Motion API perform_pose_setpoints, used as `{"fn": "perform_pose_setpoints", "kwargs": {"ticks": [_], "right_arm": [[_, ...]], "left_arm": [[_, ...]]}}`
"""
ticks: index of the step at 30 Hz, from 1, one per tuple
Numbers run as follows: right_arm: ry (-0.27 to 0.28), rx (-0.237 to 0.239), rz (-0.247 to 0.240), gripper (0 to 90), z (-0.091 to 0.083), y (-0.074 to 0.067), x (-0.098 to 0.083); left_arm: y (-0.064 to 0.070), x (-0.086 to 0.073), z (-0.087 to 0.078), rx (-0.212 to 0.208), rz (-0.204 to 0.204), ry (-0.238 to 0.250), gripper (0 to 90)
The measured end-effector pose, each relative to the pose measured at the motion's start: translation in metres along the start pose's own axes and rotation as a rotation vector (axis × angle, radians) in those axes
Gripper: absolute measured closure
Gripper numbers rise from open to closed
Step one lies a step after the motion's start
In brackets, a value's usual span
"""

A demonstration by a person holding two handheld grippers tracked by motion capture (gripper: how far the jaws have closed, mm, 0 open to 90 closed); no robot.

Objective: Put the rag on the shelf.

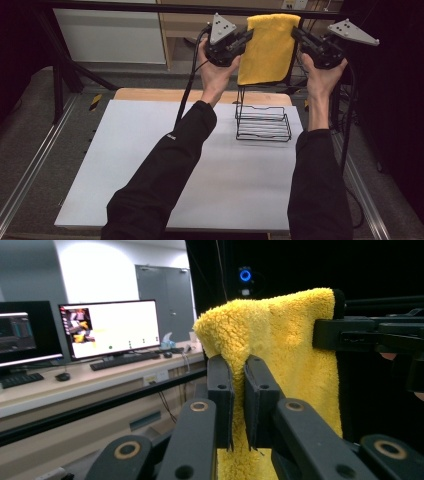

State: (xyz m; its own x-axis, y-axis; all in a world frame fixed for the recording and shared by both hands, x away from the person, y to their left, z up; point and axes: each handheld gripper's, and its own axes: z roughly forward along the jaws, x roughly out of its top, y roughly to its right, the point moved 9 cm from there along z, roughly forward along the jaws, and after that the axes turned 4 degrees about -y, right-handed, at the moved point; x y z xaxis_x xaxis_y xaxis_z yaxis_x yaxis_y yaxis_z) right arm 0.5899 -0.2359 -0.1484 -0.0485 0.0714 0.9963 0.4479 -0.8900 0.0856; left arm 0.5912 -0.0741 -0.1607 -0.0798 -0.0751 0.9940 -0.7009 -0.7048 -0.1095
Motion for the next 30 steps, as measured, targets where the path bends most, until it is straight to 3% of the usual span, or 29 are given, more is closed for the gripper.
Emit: {"fn": "perform_pose_setpoints", "kwargs": {"ticks": [8,12,20,30], "right_arm": [[-0.024,-0.037,0.029,84.0,-0.027,0.019,-0.021],[-0.041,-0.037,0.042,83.9,-0.037,0.020,-0.032],[-0.065,-0.019,0.052,83.9,-0.043,0.015,-0.060],[-0.023,0.005,0.024,83.8,-0.056,0.004,-0.071]], "left_arm": [[0.027,-0.014,0.015,-0.045,0.000,-0.036,83.0],[0.037,-0.024,0.012,-0.065,0.037,-0.063,82.9],[0.039,-0.048,0.006,-0.102,0.053,-0.104,82.7],[0.046,-0.058,-0.009,-0.142,0.100,-0.098,82.4]]}}
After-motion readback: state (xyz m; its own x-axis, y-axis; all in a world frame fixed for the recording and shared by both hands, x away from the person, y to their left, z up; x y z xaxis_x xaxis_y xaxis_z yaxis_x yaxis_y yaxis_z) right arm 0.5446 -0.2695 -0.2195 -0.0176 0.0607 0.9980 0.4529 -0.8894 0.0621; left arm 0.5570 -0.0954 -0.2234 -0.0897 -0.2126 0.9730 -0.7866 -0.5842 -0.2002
